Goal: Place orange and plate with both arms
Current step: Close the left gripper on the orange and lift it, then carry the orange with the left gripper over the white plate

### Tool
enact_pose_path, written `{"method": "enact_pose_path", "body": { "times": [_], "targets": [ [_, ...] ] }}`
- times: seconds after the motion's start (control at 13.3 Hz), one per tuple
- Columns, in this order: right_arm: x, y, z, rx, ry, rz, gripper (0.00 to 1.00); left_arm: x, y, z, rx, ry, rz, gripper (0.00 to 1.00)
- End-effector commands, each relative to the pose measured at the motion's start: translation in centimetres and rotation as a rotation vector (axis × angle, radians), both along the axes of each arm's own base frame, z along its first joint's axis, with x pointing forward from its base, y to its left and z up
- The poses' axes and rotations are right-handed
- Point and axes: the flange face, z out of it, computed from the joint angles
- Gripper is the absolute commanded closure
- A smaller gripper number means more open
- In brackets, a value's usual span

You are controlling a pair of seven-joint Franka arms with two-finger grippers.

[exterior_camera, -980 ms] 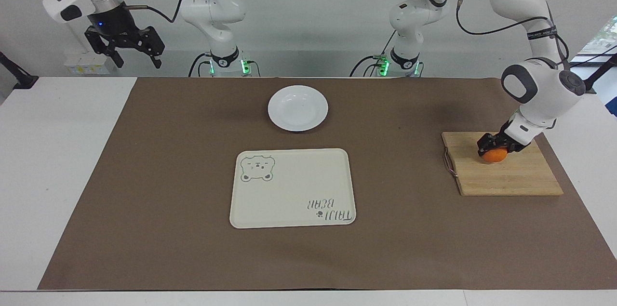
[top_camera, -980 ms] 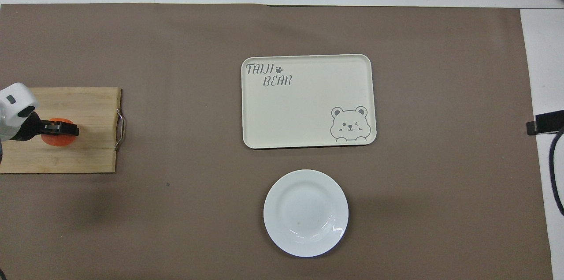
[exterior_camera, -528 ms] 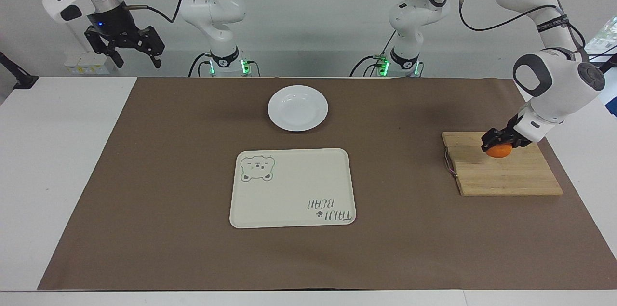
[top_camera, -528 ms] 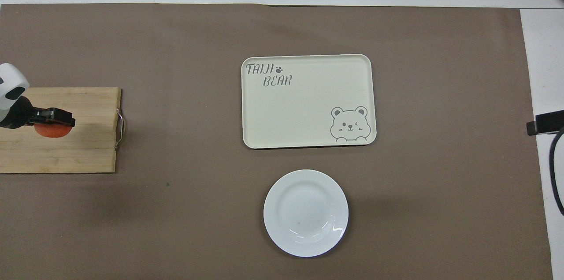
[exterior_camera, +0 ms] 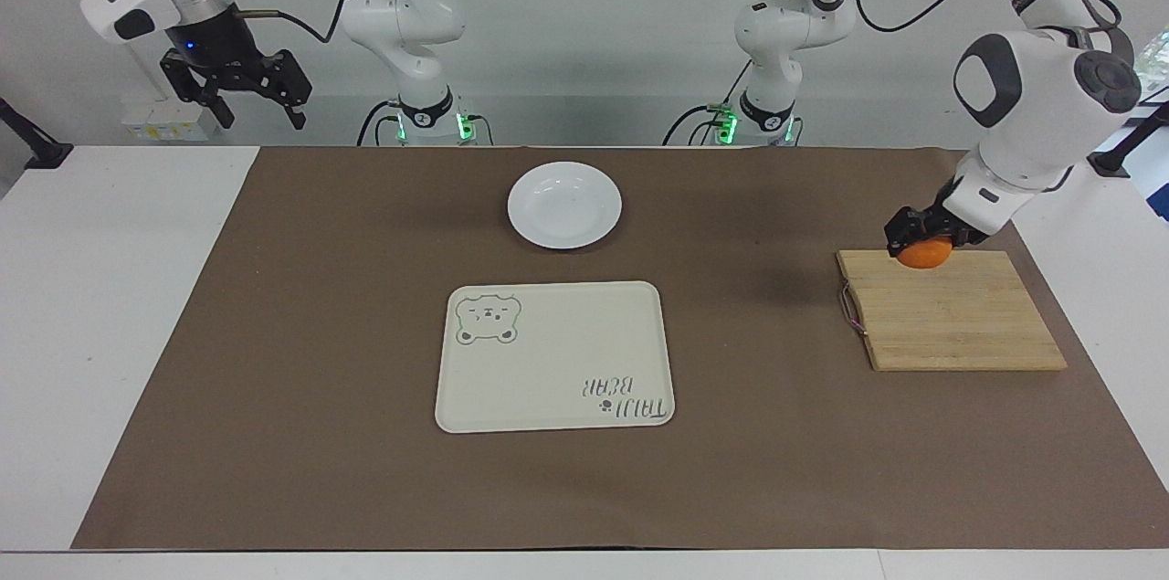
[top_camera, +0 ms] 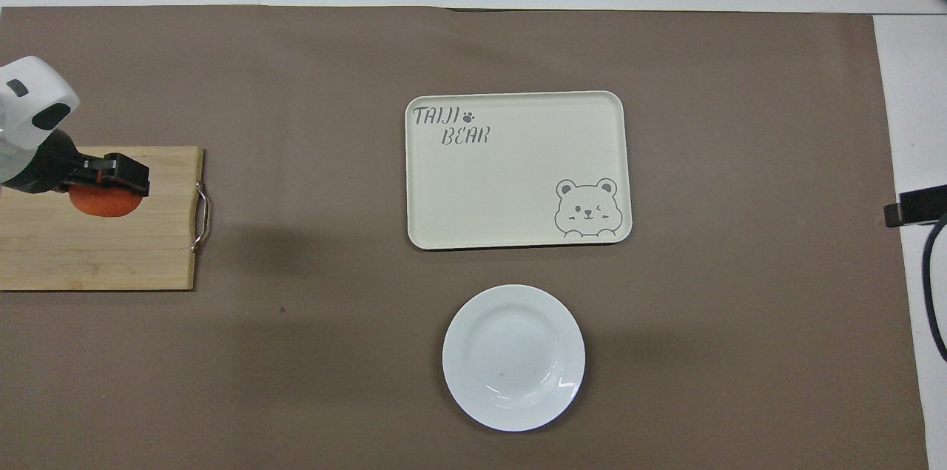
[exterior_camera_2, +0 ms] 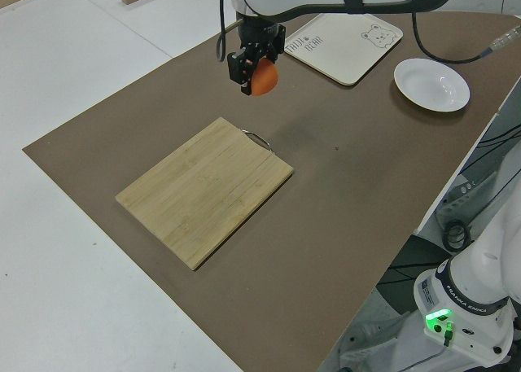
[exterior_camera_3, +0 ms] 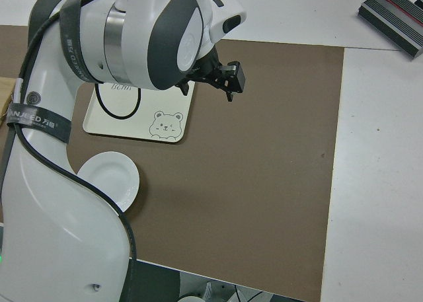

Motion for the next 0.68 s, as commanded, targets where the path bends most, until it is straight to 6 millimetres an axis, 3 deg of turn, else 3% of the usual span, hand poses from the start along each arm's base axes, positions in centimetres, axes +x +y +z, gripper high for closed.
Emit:
{"method": "enact_pose_path", "body": {
  "times": [0.0, 0.23, 0.6],
  "targets": [
    [-0.1, -0.3, 0.3, -0.011, 0.007, -0.020, 0.00, -2.7, -4.5, 3.8, 0.069, -0.010, -0.019, 1.00],
    [-0.1, -0.3, 0.3, -0.011, 0.007, -0.020, 0.00, -5.2, -8.4, 6.0, 0.081, -0.007, -0.038, 1.00],
    [-0.1, -0.2, 0.3, -0.011, 0.008, -0.018, 0.00, -10.7, -17.7, 7.6, 0.114, 0.033, -0.044, 1.00]
  ]
}}
